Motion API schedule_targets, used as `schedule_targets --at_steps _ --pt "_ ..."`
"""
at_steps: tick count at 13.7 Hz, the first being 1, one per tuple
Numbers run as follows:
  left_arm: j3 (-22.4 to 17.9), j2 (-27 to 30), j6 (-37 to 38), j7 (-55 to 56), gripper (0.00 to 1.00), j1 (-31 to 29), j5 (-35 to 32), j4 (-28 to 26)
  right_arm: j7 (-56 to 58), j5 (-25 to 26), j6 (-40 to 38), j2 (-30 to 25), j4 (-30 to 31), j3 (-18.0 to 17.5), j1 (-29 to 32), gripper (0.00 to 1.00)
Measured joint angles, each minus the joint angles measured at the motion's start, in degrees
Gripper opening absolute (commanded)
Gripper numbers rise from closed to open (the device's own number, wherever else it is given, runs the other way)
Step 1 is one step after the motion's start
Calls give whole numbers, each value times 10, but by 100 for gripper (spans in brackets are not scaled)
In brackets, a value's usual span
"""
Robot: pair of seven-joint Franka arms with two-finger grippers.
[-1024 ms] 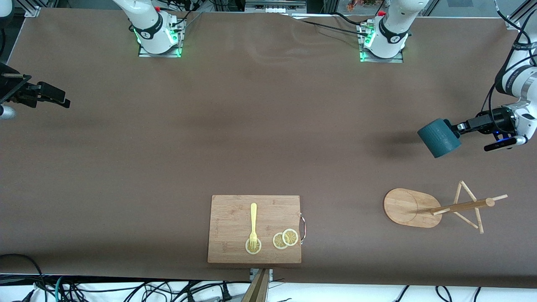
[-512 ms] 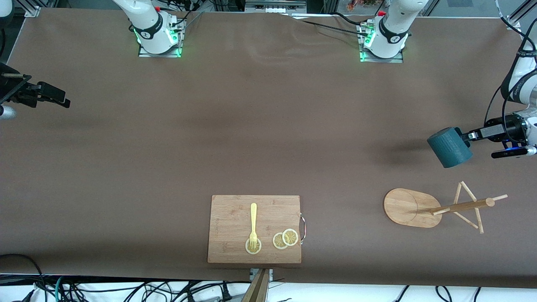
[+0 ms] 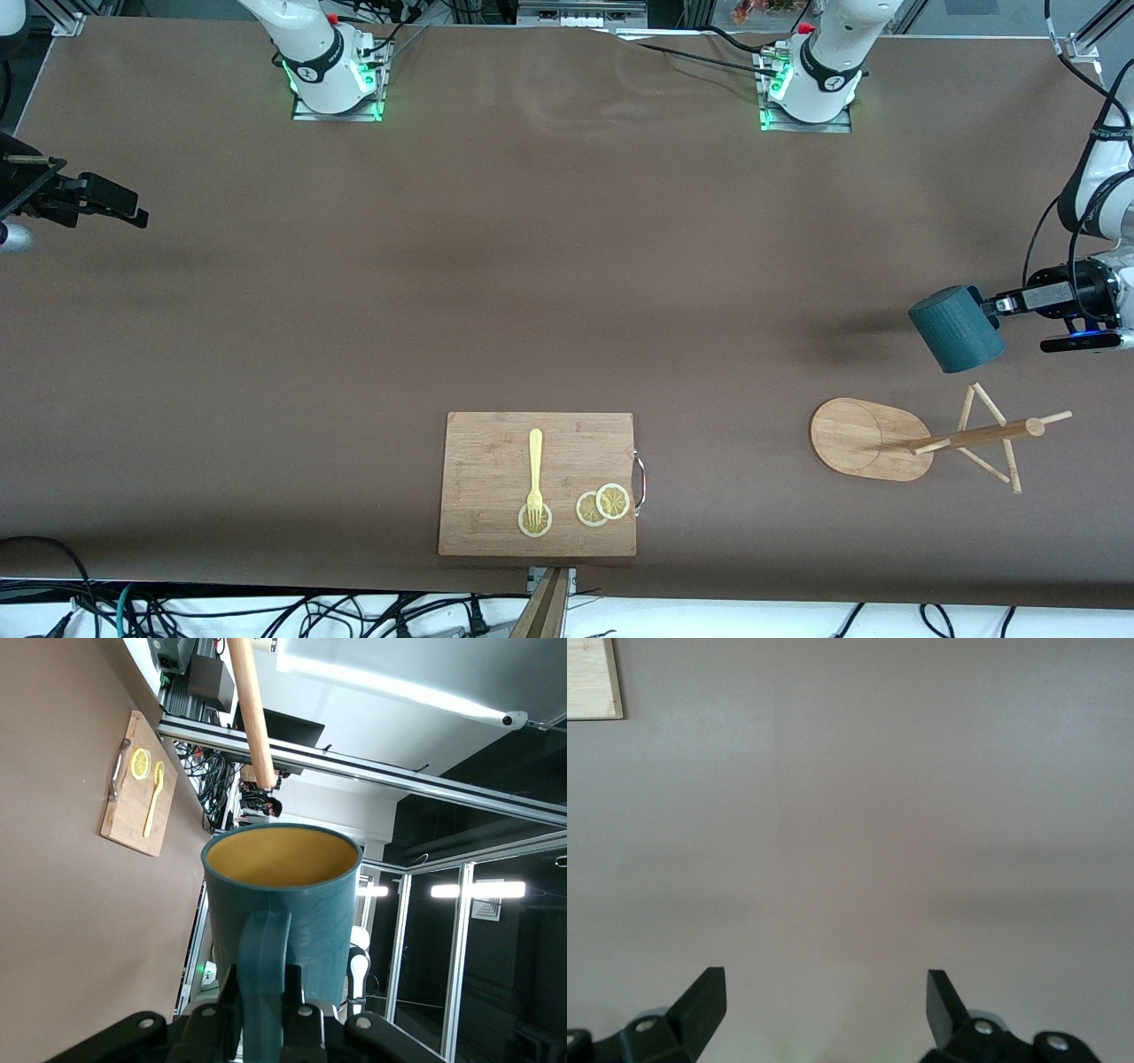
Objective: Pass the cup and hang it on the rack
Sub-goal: 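Carry the mug with the left gripper over the wooden rack peg, then lower the mug onto the rack peg and open the left gripper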
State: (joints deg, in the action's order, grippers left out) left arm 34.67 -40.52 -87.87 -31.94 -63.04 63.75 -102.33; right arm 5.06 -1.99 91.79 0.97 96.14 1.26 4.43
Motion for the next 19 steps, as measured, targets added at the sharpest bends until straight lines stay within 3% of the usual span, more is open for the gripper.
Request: schedule_targets --at_steps 5,19 --pt "-2 -53 0 21 0 7 0 36 0 0 0 0 0 0 0 100" --pt "-3 -103 -6 73 0 21 26 78 0 0 0 0 0 0 0 100"
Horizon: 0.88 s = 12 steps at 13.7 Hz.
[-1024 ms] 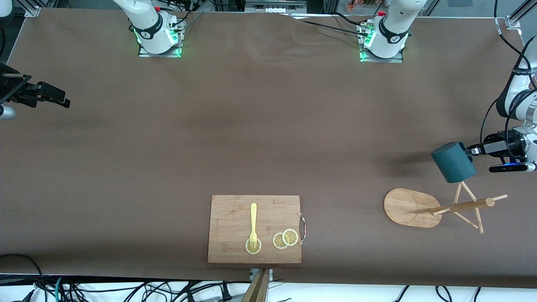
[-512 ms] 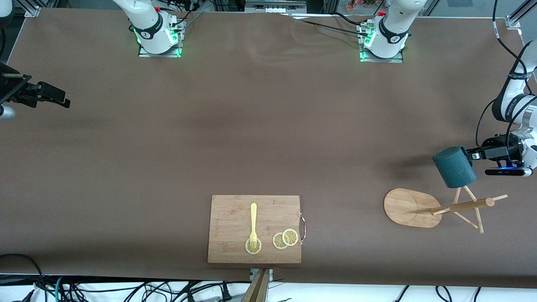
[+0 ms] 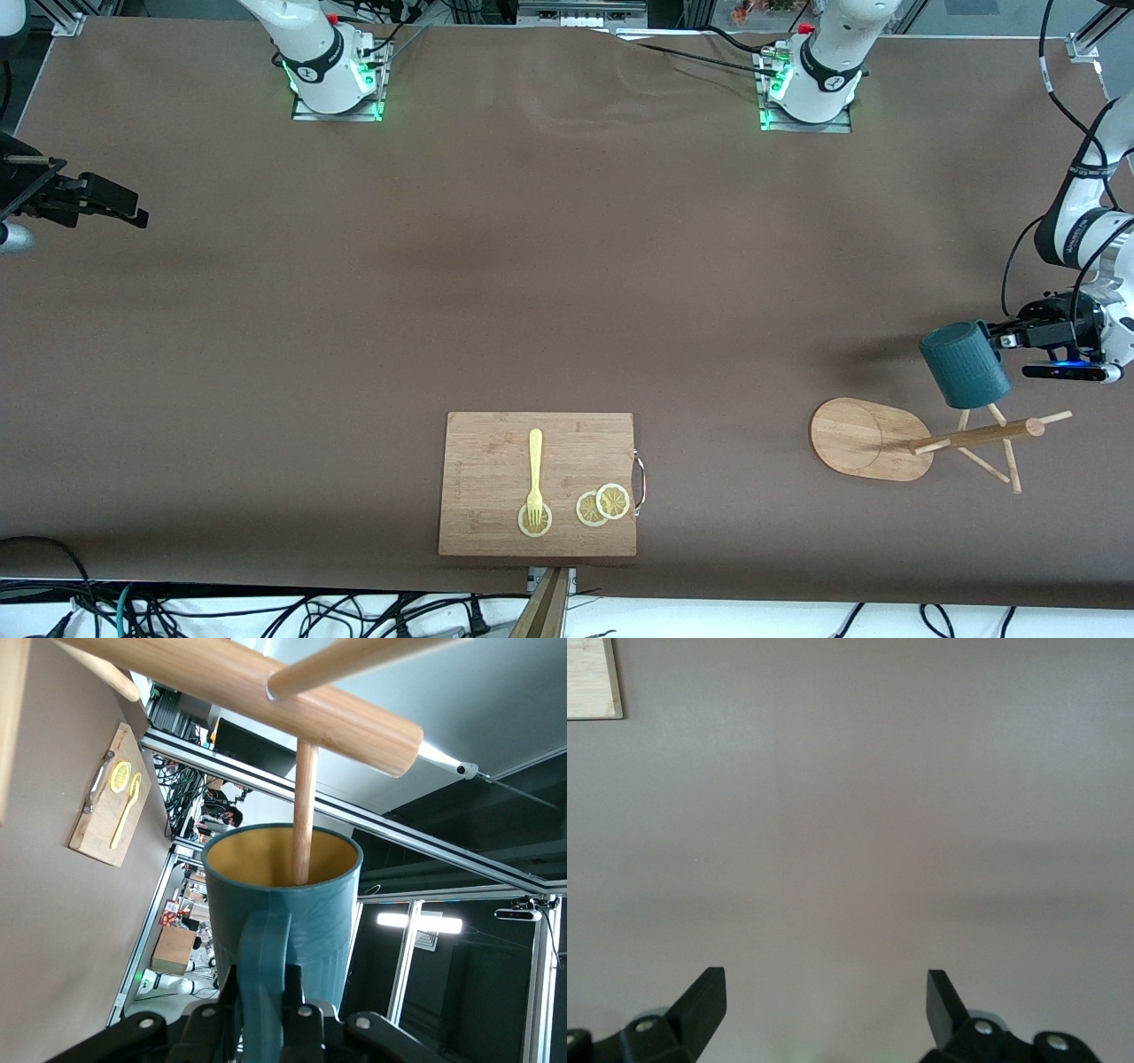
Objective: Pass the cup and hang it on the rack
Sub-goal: 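Lower the mug onto the rack peg and open the left gripper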
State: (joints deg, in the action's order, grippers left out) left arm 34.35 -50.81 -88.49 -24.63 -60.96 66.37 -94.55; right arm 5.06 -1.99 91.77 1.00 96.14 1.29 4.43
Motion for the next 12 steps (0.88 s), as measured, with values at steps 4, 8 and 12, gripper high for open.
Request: schedule_targets --at_steps 4,8,12 --pt "-2 -2 0 4 0 0 0 0 0 0 0 0 0 0 0 100" --pt "-8 -6 0 4 0 -1 0 3 0 0 -1 0 0 0 0 100" --pt "-12 -15 0 5 19 -2 0 17 0 0 -1 0 0 0 0 100"
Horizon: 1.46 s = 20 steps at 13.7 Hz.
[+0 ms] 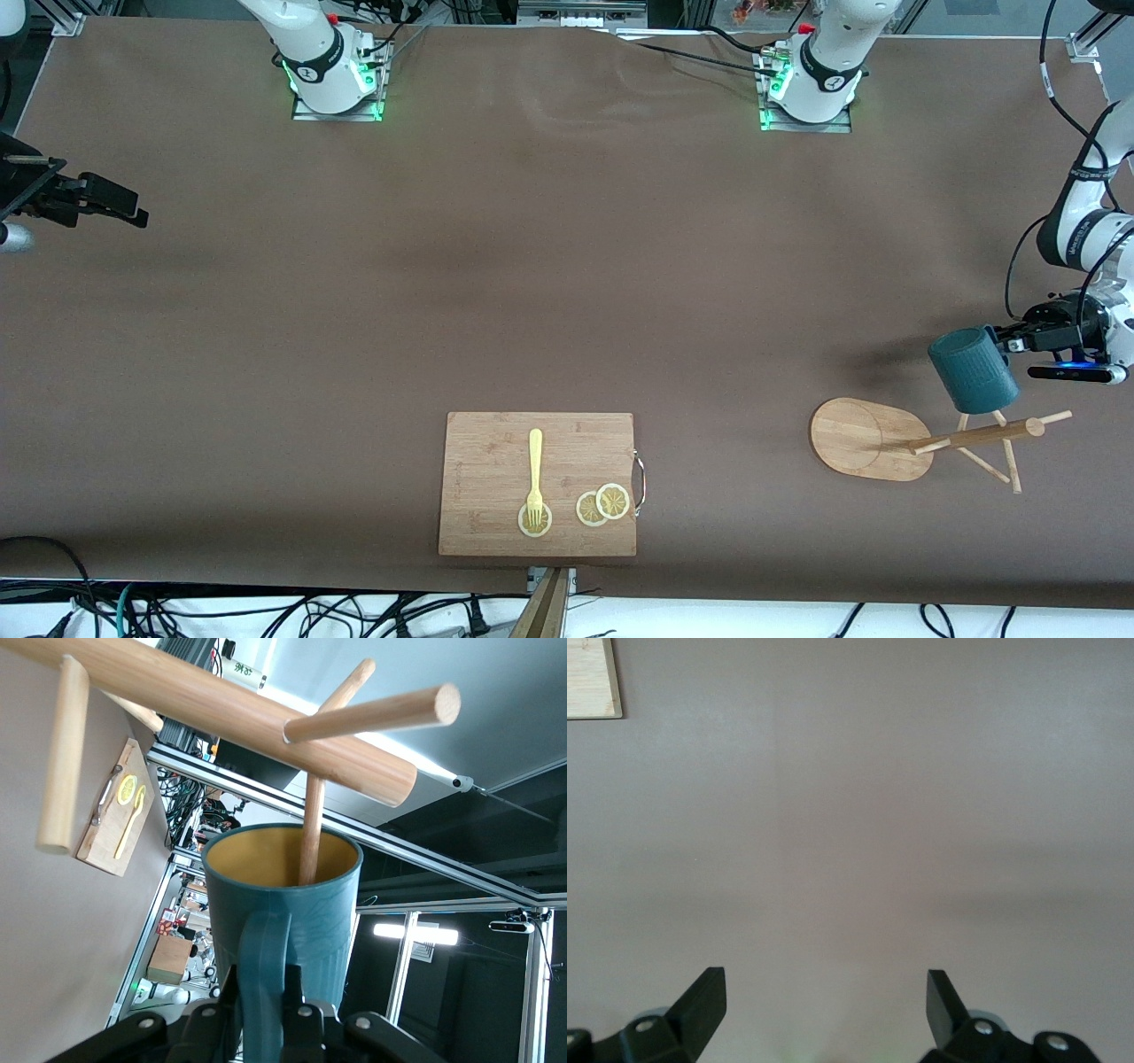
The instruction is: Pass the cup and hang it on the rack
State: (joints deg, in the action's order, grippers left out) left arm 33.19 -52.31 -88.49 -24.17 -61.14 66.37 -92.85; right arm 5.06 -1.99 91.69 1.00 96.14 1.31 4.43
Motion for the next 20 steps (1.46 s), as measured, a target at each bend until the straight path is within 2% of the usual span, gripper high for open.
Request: schedule_targets --at_steps 1,3,4,5,10,13,17,20 --pt "0 -2 0 0 23 0 0 0 0 0 0 0 0 0 0 100" --pt "-1 -3 0 0 66 1 0 0 0 0 -1 0 0 0 0 100" --pt "-2 -4 0 0 70 1 0 1 0 0 -1 0 0 0 0 100" --pt "-3 -6 0 0 100 1 0 1 0 0 -1 0 0 0 0 100" --pt "-4 -9 0 0 100 -1 -4 15 0 0 -1 0 0 4 0 100" --pt "-3 2 4 -25 100 -18 -65 35 0 0 -1 0 0 4 0 100" --pt "-2 62 18 -118 100 -53 -157 37 0 0 -1 0 0 4 0 100" --pt "0 141 33 -128 100 -65 -199 36 0 0 -1 0 0 4 0 100"
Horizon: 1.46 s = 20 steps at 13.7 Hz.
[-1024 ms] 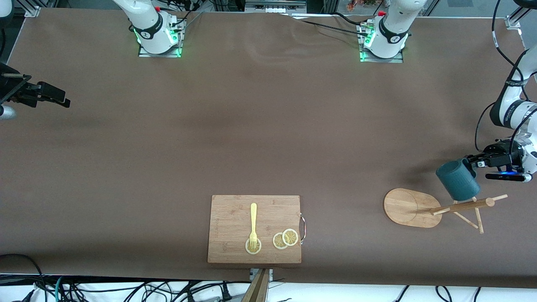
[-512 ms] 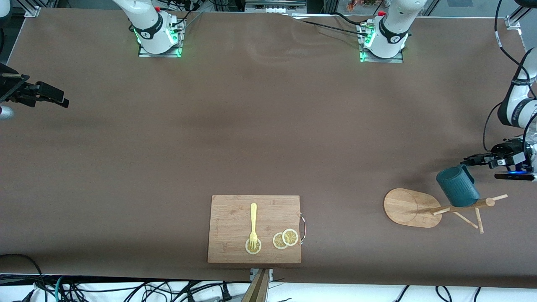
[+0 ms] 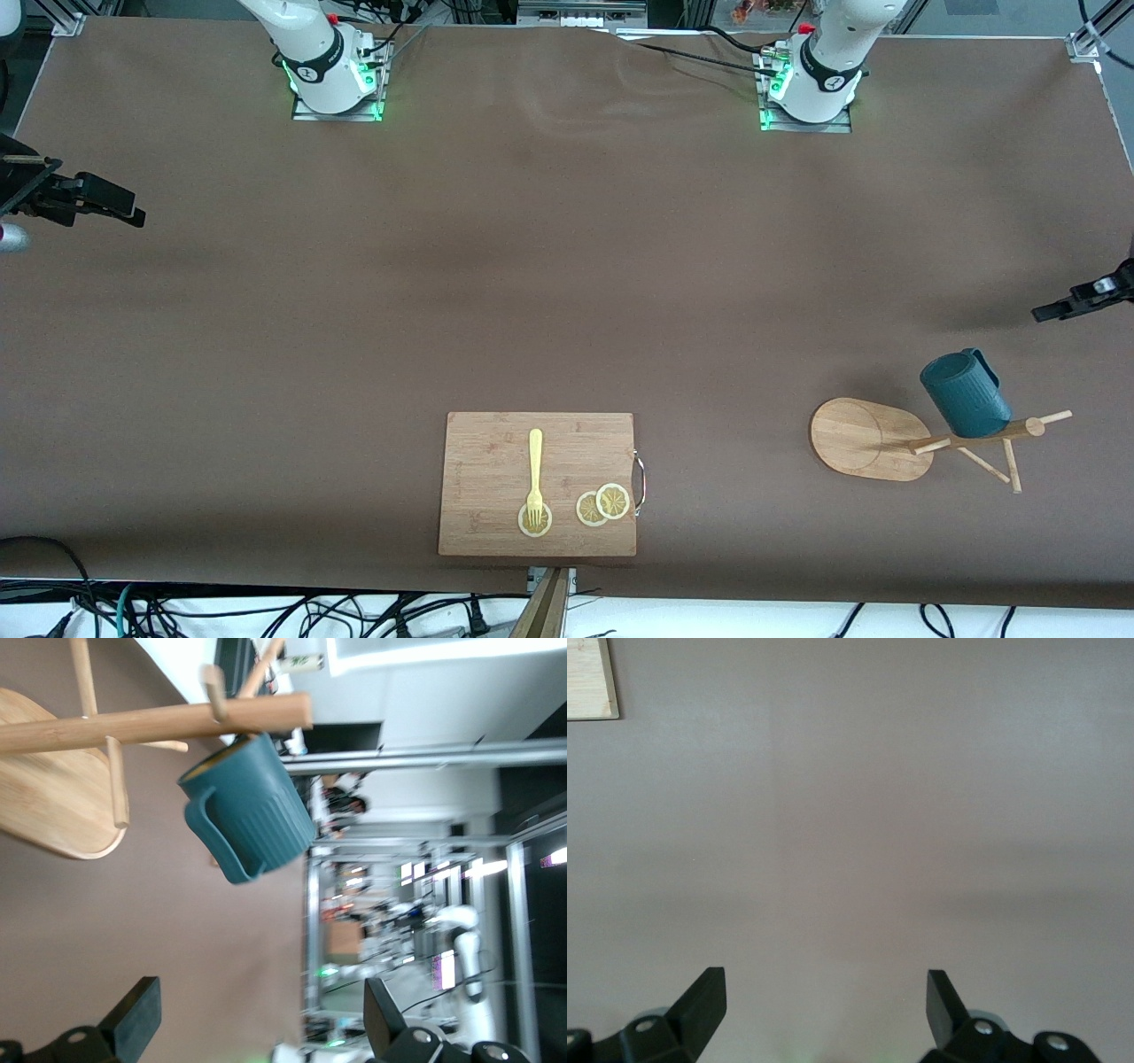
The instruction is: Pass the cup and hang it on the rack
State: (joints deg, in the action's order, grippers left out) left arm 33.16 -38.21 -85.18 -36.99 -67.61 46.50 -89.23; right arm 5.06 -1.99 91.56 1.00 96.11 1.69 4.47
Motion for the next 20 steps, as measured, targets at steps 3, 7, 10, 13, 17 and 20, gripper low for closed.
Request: schedule_targets --at_steps 3,7,10,13,17,20 --pt "6 106 5 5 100 13 -17 -7 0 0 0 0 0 0 0 100" --pt "7 255 6 43 100 72 -53 -29 0 0 -10 0 0 -1 0 100" --pt "6 353 6 79 100 109 -83 -50 0 0 -11 0 0 -2 0 100" --pt "5 394 5 90 100 126 -107 -64 0 0 -11 0 0 -2 0 100" --pt "1 396 12 119 100 151 -122 -58 0 0 -12 0 0 -4 0 100" --pt "-46 403 17 188 100 246 -191 -38 1 0 -12 -1 0 -6 0 100"
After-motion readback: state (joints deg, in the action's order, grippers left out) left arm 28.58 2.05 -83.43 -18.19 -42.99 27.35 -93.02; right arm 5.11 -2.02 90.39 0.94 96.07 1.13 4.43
